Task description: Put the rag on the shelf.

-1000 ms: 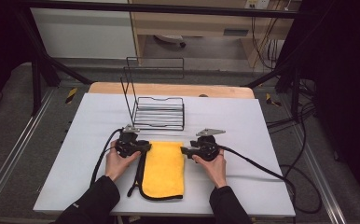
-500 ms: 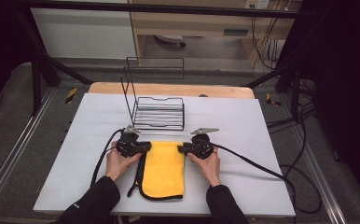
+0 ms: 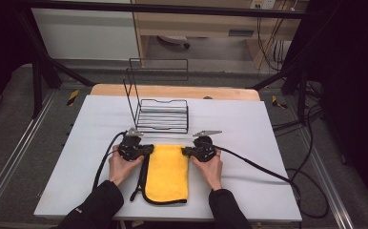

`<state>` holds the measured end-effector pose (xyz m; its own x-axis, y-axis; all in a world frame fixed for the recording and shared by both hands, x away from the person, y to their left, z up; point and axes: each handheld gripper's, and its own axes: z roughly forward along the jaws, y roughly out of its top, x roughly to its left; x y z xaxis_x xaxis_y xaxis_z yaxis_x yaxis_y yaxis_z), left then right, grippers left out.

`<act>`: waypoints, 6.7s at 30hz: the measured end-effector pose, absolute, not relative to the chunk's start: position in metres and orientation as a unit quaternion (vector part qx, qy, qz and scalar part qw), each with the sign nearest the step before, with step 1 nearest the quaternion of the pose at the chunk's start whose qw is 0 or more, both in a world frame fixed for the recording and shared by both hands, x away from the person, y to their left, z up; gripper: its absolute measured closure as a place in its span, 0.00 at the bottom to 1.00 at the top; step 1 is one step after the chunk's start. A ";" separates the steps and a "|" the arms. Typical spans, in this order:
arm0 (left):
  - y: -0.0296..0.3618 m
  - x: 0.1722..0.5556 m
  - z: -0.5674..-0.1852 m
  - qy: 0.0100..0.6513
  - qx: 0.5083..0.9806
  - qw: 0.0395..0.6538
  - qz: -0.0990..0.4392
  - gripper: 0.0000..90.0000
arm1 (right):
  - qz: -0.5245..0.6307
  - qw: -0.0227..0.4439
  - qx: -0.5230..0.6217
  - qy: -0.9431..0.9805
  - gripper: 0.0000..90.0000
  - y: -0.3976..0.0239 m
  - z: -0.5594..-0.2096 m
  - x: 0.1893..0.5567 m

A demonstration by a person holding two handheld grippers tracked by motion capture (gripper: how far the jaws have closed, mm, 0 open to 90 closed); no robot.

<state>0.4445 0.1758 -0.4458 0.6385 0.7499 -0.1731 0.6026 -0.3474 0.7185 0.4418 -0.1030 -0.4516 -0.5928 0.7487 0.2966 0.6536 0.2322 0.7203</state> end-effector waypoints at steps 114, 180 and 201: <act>0.203 0.382 -0.246 0.314 0.646 0.634 0.288 0.90 | 0.631 0.268 0.278 0.672 0.94 -0.100 -0.236 0.385; 0.207 0.450 -0.123 0.311 0.603 0.649 0.344 0.90 | 0.654 0.333 0.267 0.625 0.94 -0.079 -0.120 0.456; 0.202 0.489 -0.111 0.311 0.601 0.641 0.362 0.90 | 0.648 0.347 0.280 0.617 0.94 -0.077 -0.107 0.493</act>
<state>0.4894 0.2020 -0.1107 0.5440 0.8383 0.0363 -0.0913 0.0162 0.9957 0.4934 -0.0772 -0.1068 -0.6025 0.7955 -0.0643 -0.1033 0.0022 0.9946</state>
